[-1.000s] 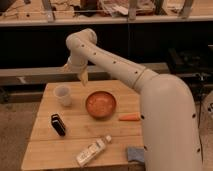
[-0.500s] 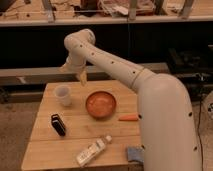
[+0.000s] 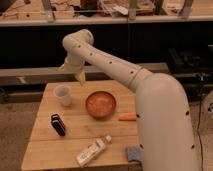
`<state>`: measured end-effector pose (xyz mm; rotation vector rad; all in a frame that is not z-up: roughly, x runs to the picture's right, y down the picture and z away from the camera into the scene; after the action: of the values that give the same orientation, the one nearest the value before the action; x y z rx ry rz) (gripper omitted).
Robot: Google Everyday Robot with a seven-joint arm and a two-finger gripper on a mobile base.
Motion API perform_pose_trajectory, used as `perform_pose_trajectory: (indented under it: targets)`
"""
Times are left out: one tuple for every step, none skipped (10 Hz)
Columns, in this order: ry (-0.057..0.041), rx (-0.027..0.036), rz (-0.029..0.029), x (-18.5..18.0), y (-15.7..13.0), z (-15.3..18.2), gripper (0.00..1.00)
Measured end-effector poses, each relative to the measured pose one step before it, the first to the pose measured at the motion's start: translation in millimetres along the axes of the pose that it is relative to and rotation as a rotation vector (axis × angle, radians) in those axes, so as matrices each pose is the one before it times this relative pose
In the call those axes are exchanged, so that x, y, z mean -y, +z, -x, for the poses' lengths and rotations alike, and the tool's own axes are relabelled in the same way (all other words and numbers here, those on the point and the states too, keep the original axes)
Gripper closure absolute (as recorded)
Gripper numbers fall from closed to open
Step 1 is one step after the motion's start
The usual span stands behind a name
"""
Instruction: Knock the eraser over
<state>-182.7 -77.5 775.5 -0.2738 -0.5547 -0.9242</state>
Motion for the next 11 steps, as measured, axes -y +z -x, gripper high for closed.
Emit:
perform_pose_trajectory:
  targets:
    - [-0.00130, -0.00032, -0.00074, 0.60, 0.62, -0.06, 0.20]
    - [-0.00020, -0.00126, 0.00054, -0.05, 0.46, -0.44, 0.20]
    - [-0.00213, -0.00083, 0.00036, 0.92, 0.70, 0.53, 0.20]
    - [-0.00323, 0.00054, 0.00015, 1.42, 1.28, 1.39, 0.20]
    - [-0.00507, 0.00070, -0.00019, 2.64, 1.80, 2.48, 0.20]
    - [-0.00072, 0.00046, -0.00023, 0.66, 0.90, 0.60, 0.20]
    - [-0.00087, -0.00209, 0.00024, 0.16, 0.84, -0.28, 0.20]
    - [-0.00058, 0.00015, -0.00011, 0.21, 0.78, 0.19, 0.20]
    - [-0.00102, -0.00035, 0.00045, 0.39, 0.42, 0.36, 0.20]
    - [-0.00255, 0.00122, 0.00090, 1.49, 2.15, 2.09, 0.20]
    - [-0.00271, -0.00008, 0.00040, 1.86, 1.40, 1.72, 0.20]
